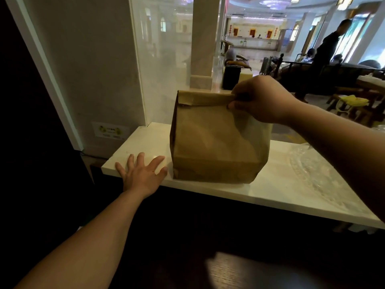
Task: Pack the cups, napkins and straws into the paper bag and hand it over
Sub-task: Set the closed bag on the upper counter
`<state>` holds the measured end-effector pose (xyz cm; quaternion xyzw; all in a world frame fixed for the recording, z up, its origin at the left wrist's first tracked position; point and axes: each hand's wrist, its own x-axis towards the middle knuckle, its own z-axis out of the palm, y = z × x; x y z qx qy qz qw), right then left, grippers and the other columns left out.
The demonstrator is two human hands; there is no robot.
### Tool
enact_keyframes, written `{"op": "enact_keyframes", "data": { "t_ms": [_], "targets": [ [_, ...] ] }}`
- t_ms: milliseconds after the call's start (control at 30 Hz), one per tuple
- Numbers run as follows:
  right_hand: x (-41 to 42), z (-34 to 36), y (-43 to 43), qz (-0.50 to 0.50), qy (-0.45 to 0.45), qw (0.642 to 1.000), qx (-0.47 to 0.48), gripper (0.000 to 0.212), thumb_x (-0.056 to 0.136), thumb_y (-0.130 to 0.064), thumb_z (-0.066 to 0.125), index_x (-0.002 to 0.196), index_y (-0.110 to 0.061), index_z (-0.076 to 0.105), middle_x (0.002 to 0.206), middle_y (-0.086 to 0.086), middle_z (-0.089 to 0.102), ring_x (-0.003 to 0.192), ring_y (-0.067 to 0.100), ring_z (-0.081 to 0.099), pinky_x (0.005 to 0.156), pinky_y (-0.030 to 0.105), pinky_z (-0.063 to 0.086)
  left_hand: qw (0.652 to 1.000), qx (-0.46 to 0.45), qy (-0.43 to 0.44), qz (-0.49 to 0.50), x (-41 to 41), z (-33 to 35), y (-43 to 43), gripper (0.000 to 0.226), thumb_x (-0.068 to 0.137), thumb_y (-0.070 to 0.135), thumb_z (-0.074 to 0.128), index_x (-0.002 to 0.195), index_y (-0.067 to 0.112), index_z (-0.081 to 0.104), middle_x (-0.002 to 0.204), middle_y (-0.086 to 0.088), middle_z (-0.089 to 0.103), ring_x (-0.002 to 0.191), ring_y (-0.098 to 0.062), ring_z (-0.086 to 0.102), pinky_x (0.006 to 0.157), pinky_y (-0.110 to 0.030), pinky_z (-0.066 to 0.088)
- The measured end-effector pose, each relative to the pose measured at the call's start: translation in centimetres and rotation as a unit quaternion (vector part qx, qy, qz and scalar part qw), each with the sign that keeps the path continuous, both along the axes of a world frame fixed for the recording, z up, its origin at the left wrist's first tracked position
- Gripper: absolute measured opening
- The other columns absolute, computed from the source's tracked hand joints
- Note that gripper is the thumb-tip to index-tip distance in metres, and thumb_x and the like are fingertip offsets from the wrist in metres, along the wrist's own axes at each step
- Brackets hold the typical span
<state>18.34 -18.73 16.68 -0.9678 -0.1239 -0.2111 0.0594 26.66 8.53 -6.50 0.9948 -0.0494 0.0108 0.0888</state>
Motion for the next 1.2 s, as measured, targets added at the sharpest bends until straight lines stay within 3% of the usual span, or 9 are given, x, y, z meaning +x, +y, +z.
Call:
{"op": "enact_keyframes", "data": {
  "t_ms": [133, 367, 633, 867, 1200],
  "targets": [
    [1.0, -0.3, -0.3, 0.004, 0.008, 1.0, 0.001, 0.021, 0.091, -0.024, 0.063, 0.106, -0.012, 0.069, 0.09, 0.003, 0.064, 0.08, 0.016, 0.058, 0.069, 0.026, 0.041, 1.0, -0.012, -0.009, 0.009, 0.0, -0.2, -0.1, 0.057, 0.083, 0.077, 0.015, 0.136, 0.06, 0.026, 0.159, -0.004, 0.016, 0.146, -0.035, 0.002, 0.11, -0.066, -0.01],
    [2.7, -0.6, -0.3, 0.006, 0.031, 0.999, -0.006, 0.019, 0.091, -0.024, 0.063, 0.106, -0.013, 0.067, 0.078, -0.009, 0.052, 0.069, 0.005, 0.048, 0.058, 0.016, 0.033, 1.0, -0.01, -0.008, 0.009, 0.0, -0.1, -0.1, 0.056, 0.085, 0.076, 0.017, 0.137, 0.06, 0.027, 0.159, -0.004, 0.016, 0.147, -0.034, 0.002, 0.11, -0.065, -0.009],
    [3.1, -1.2, -0.1, -0.012, 0.026, 0.999, -0.042, 0.02, 0.092, -0.029, 0.06, 0.107, -0.016, 0.064, 0.09, 0.002, 0.062, 0.08, 0.018, 0.058, 0.069, 0.029, 0.042, 1.0, 0.006, -0.007, 0.014, 0.0, 0.0, -0.2, 0.058, 0.085, 0.077, 0.014, 0.139, 0.059, 0.025, 0.16, -0.005, 0.016, 0.147, -0.034, 0.003, 0.111, -0.066, -0.006],
    [2.5, -1.3, 0.2, 0.0, 0.011, 0.998, -0.067, 0.039, 0.088, -0.036, 0.062, 0.123, -0.022, 0.057, 0.102, 0.001, 0.066, 0.09, 0.021, 0.062, 0.075, 0.038, 0.055, 0.999, 0.033, -0.011, 0.006, 0.1, 0.1, -0.2, 0.055, 0.086, 0.074, 0.009, 0.138, 0.059, 0.021, 0.157, -0.005, 0.018, 0.145, -0.033, 0.007, 0.109, -0.068, 0.0],
    [2.4, -1.4, 0.6, 0.027, -0.001, 0.997, -0.078, 0.047, 0.086, -0.04, 0.065, 0.128, -0.023, 0.052, 0.108, 0.001, 0.064, 0.093, 0.019, 0.06, 0.071, 0.032, 0.049, 0.999, 0.039, -0.003, 0.002, 0.2, 0.1, -0.2, 0.055, 0.087, 0.072, 0.007, 0.14, 0.059, 0.018, 0.158, -0.006, 0.017, 0.145, -0.033, 0.008, 0.109, -0.069, 0.0]
  ]
}}
